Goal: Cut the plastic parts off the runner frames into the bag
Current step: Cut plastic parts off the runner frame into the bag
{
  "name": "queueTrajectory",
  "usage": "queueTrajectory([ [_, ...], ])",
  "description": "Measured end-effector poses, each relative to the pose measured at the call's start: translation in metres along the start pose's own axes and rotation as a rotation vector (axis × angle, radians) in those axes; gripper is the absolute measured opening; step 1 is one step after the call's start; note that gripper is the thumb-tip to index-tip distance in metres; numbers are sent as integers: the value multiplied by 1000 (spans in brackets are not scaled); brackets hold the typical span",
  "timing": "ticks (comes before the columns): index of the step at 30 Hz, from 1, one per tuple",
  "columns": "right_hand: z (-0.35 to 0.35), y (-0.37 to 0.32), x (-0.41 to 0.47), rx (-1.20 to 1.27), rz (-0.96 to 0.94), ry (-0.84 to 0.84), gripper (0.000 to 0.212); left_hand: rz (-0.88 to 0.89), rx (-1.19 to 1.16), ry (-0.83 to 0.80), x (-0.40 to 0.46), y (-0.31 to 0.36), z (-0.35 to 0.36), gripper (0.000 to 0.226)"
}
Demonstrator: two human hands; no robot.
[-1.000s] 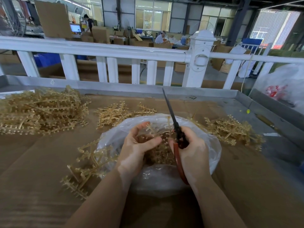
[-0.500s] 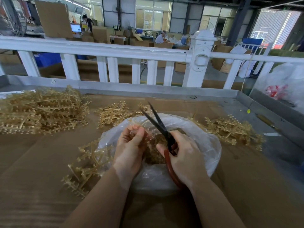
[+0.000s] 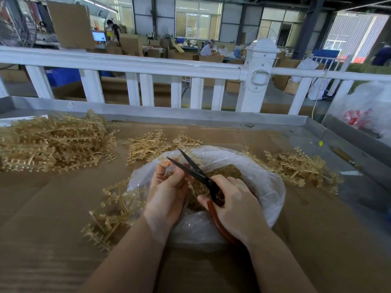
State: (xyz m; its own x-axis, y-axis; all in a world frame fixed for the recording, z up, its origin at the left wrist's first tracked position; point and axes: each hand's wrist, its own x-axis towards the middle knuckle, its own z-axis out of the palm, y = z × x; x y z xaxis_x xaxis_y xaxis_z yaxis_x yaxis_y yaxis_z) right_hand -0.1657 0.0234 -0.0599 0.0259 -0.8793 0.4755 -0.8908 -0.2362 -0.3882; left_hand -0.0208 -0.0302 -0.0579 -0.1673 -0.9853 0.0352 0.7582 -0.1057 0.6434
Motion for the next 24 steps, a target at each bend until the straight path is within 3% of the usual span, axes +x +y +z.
queueTrajectory([
  [3,0,0,0,-5,6,13,36,19,21,-37,-2,1,3,18],
  [11,1,-1,-2,-3,23,4,39,42,7,114,-2,-2,3,23],
  [18,0,-1,-1,6,43,27,39,37,-5,-47,-1,0,2,25],
  [24,0,-2,-2,-6,46,27,39,46,-13,75,-1,-3,4,18],
])
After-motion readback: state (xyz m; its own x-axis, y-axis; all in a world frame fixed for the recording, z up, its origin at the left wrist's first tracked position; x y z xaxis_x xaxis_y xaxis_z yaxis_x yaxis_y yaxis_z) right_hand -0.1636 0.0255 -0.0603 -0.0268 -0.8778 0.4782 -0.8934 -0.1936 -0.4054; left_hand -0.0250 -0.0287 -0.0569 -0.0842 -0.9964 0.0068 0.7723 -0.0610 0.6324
